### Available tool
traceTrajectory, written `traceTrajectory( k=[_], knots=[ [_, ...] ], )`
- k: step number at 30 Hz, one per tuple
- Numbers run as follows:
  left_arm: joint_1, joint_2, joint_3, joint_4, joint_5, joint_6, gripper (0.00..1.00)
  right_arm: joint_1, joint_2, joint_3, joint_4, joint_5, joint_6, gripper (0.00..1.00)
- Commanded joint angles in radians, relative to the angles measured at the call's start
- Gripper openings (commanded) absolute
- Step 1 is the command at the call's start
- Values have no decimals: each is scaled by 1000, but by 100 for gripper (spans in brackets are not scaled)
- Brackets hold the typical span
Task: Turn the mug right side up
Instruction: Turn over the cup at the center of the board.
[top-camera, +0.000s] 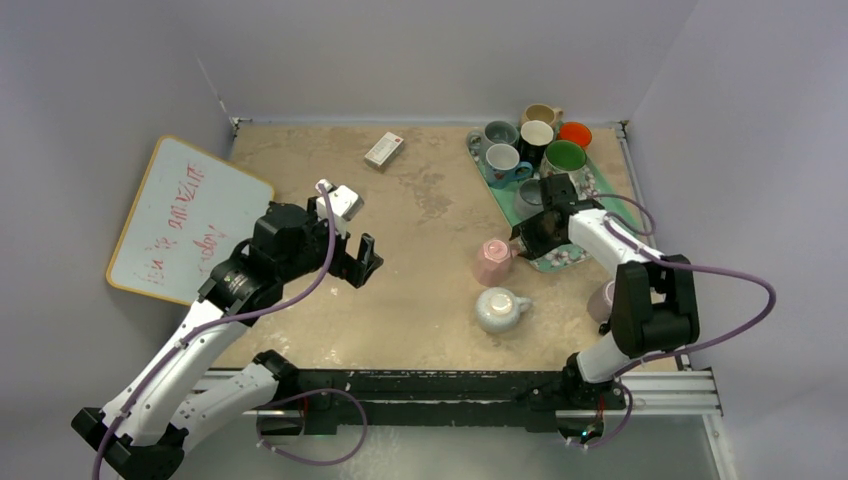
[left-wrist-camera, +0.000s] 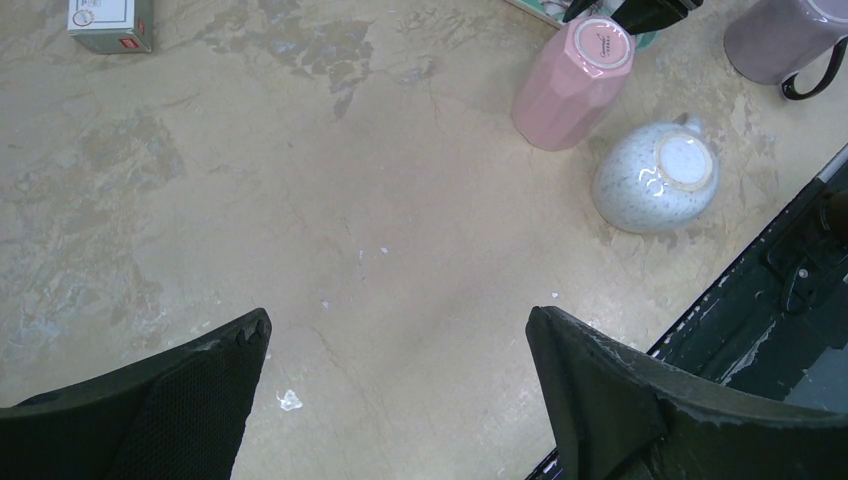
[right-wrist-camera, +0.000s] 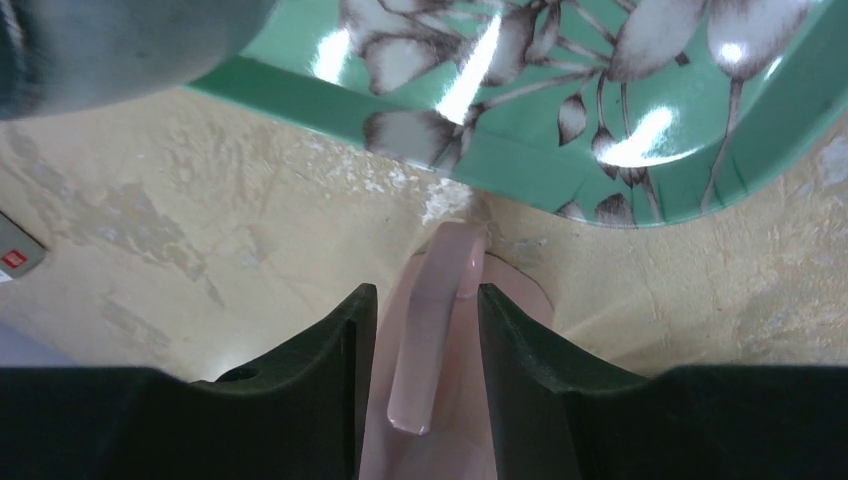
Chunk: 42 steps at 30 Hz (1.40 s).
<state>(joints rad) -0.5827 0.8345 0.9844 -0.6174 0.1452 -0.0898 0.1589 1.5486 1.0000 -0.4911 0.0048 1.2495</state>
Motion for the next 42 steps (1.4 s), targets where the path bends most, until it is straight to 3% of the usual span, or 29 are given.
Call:
traceTrajectory(
  k=[1, 10, 25, 33, 42],
  knots=[
    [4, -15, 15, 22, 10, -2, 100, 31, 0, 49, -64, -2, 66, 45],
    [4, -17, 14, 23, 14, -2, 100, 68, 57, 86, -81, -29, 76, 46],
    [4, -17, 11, 26, 12, -2, 100, 102, 48, 57, -4, -35, 67, 19],
    [4, -15, 11, 24, -6, -4, 100, 125, 38, 43, 135, -88, -1, 1],
    [4, 3, 33, -20, -167, -24, 100, 181, 27, 50, 324, -137, -140, 0]
  ],
)
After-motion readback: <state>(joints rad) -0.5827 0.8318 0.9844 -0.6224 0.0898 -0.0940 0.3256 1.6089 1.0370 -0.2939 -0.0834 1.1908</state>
